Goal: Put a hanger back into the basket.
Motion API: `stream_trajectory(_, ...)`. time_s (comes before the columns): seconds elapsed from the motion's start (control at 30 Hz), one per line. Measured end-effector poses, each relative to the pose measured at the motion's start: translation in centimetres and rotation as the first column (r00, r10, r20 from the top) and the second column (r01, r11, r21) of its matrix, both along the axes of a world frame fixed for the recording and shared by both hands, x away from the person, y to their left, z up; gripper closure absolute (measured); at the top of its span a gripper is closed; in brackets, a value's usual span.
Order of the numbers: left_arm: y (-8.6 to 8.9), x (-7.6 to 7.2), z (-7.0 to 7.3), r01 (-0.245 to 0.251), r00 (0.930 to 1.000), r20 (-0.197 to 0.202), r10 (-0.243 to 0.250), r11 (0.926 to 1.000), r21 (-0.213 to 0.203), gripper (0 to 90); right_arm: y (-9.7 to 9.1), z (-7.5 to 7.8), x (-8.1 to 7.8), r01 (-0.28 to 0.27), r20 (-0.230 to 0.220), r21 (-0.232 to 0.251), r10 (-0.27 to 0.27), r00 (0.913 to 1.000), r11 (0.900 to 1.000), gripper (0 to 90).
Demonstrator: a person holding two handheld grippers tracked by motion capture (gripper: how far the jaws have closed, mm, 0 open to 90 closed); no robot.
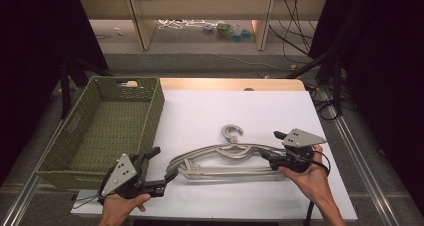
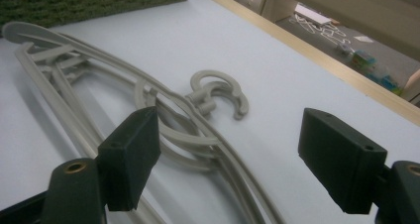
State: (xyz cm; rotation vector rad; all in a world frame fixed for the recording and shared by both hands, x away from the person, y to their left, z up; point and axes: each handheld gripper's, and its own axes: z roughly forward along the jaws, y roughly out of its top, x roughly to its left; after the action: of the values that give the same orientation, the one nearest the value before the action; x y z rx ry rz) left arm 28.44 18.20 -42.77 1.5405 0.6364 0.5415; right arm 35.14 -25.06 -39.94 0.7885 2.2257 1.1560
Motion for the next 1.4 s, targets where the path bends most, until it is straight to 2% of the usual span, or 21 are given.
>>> stream_trajectory(0.1,0.0,0.1,0.0,0.002,1.0,0.005,-0.002,1.0,0.002,16.0,-0.2,-0.1,0.5,-0.01,-0.021,-0.016,0.01,0.9997,0.9998,26.9)
stream_trajectory(0.13,0.0,0.1,0.0,0.002,1.0,0.003,-0.002,1.0,0.001,16.0,-0.4,-0.2,0.9,-0.011,-0.057,-0.047,0.008,0.9983,0.9988,27.4)
stream_trajectory(0.23,-0.1,0.0,0.0,0.003,1.0,0.004,-0.003,1.0,-0.001,16.1,-0.6,-0.5,1.4,-0.019,-0.068,-0.08,0.014,0.9976,0.9966,28.9)
stream_trajectory(0.33,-0.1,0.0,0.0,0.006,1.0,-0.003,-0.006,1.0,-0.005,16.1,-0.6,-1.0,2.2,-0.037,-0.109,-0.104,0.026,0.9937,0.9939,30.9)
stream_trajectory(0.43,-0.1,0.1,0.0,0.006,1.0,0.003,-0.006,1.0,0.0,16.1,-0.1,-1.6,3.0,-0.07,-0.158,-0.147,0.047,0.9864,0.9866,32.7)
stream_trajectory(0.5,-0.1,0.0,0.0,0.006,1.0,0.0,-0.006,1.0,-0.004,16.1,0.0,-1.7,3.2,-0.074,-0.16,-0.158,0.048,0.986,0.9847,33.0)
stream_trajectory(0.6,-0.1,0.0,0.0,0.006,1.0,0.0,-0.006,1.0,-0.004,16.0,0.0,-2.1,3.7,-0.09,-0.186,-0.182,0.055,0.9809,0.9792,34.3)
stream_trajectory(0.7,-0.1,0.0,0.0,0.005,1.0,-0.002,-0.005,1.0,-0.004,16.1,0.2,-2.5,4.1,-0.088,-0.177,-0.188,0.055,0.9827,0.9782,35.7)
stream_trajectory(0.77,-0.2,0.1,-0.1,0.004,1.0,-0.001,-0.004,1.0,0.002,16.1,0.4,-2.8,4.8,-0.108,-0.195,-0.2,0.069,0.9784,0.9738,37.3)
stream_trajectory(0.83,-0.2,0.1,-0.1,0.002,1.0,-0.001,-0.002,1.0,0.005,16.1,0.4,-2.9,4.9,-0.108,-0.202,-0.202,0.066,0.9772,0.9734,38.0)
stream_trajectory(0.93,-0.2,0.0,-0.1,0.006,1.0,0.001,-0.006,1.0,0.004,16.1,1.0,-3.4,5.7,-0.118,-0.226,-0.244,0.062,0.9722,0.9627,41.1)
stream_trajectory(0.97,-0.2,0.0,-0.1,0.006,1.0,0.002,-0.006,1.0,0.006,16.1,1.0,-3.4,5.7,-0.118,-0.226,-0.244,0.062,0.9722,0.9627,41.1)
stream_trajectory(1.0,-0.2,0.0,-0.1,0.007,1.0,0.0,-0.007,1.0,0.004,16.1,1.1,-3.4,5.9,-0.128,-0.237,-0.26,0.065,0.9694,0.9573,42.8)
stream_trajectory(1.07,-0.2,0.1,0.0,0.006,1.0,0.004,-0.006,1.0,0.007,16.1,1.5,-3.8,6.4,-0.143,-0.237,-0.276,0.077,0.9684,0.9503,48.6)
stream_trajectory(1.13,-0.3,0.1,-0.1,0.009,1.0,0.002,-0.009,0.9999,0.012,16.1,1.7,-3.9,6.7,-0.152,-0.248,-0.286,0.08,0.9654,0.946,50.6)
stream_trajectory(1.23,-0.3,0.1,-0.1,0.008,1.0,0.002,-0.008,0.9998,0.017,16.3,1.9,-4.1,7.2,-0.172,-0.253,-0.314,0.093,0.963,0.9335,52.5)
stream_trajectory(1.27,-0.3,0.1,-0.1,0.007,1.0,0.002,-0.007,0.9998,0.017,16.4,2.0,-4.2,7.3,-0.175,-0.261,-0.317,0.092,0.961,0.9322,53.3)
stream_trajectory(1.3,-0.3,0.0,-0.1,0.005,1.0,-0.001,-0.005,0.9998,0.018,16.4,1.9,-4.3,7.5,-0.195,-0.278,-0.326,0.104,0.9549,0.925,54.3)
stream_trajectory(1.37,-0.3,0.1,-0.1,0.005,1.0,-0.002,-0.005,0.9998,0.019,16.4,2.0,-4.5,7.5,-0.201,-0.28,-0.332,0.107,0.9541,0.9216,55.1)
stream_trajectory(1.4,-0.3,0.1,-0.1,0.005,1.0,-0.001,-0.005,0.9997,0.023,16.7,2.0,-4.8,7.7,-0.209,-0.299,-0.346,0.103,0.9487,0.9145,56.8)
